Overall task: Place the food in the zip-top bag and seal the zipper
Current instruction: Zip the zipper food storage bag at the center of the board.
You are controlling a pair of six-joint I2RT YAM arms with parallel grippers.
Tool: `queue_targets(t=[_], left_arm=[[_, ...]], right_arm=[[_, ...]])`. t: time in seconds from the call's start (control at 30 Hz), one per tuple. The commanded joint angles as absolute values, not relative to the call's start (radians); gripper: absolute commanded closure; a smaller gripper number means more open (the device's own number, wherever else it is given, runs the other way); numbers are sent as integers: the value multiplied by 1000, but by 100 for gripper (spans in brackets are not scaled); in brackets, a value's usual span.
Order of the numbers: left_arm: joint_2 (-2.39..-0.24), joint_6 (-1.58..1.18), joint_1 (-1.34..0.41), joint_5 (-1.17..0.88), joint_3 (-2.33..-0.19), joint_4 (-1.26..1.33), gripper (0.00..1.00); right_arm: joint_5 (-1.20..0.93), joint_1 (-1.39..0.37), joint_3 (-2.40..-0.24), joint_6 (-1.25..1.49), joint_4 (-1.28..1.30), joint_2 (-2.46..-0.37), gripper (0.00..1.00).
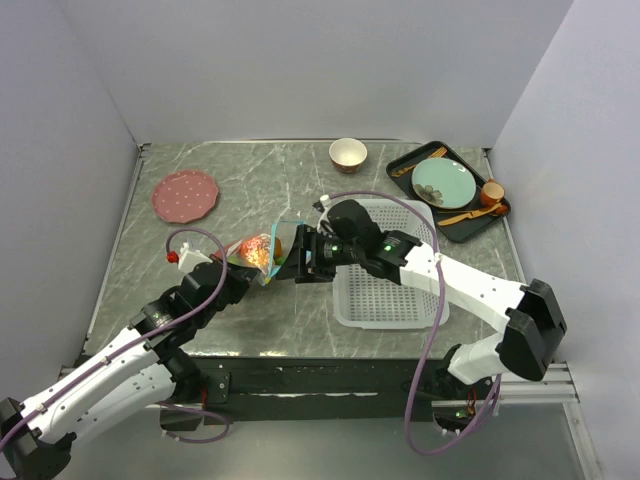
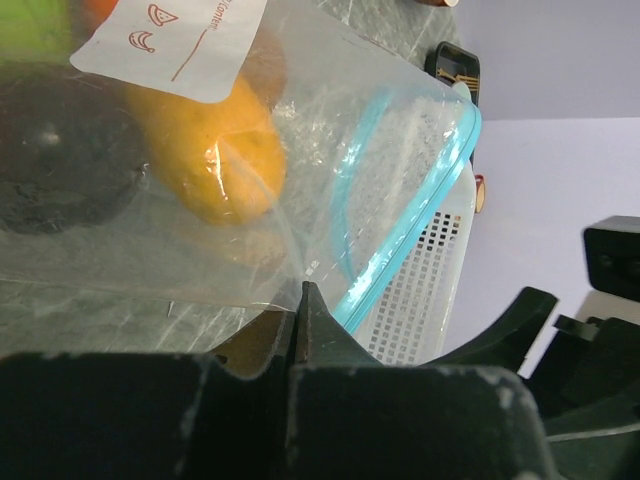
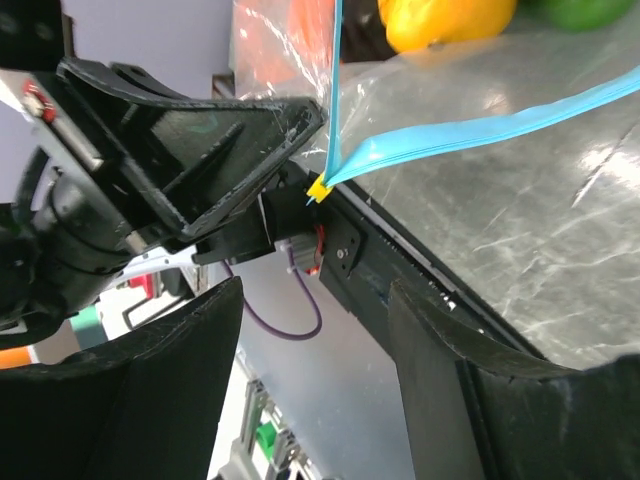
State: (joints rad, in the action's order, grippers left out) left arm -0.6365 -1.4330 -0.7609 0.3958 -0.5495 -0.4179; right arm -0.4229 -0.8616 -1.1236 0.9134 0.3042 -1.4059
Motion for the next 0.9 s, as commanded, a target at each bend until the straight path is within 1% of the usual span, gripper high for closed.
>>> queue_targets(t=[0.0, 0.1, 0.23, 0.63, 0.87], left_arm=[[-624, -1419, -758, 419, -546, -370, 99], [-623, -1416, -756, 414, -538, -362, 99], [-627, -1410, -756, 408, -538, -354, 99], [-618, -1411, -755, 403, -520, -342, 99], [-627, -1411, -756, 396, -519, -330, 99]], right_arm=[[-453, -882, -1158, 942, 229, -1436, 34], [-456, -881, -1172, 946, 218, -1466, 37], [-445, -882, -1204, 943, 219, -1502, 38], [-440, -888, -1256, 943, 239, -1578, 52], [-413, -911, -1276, 934, 279, -1606, 53]])
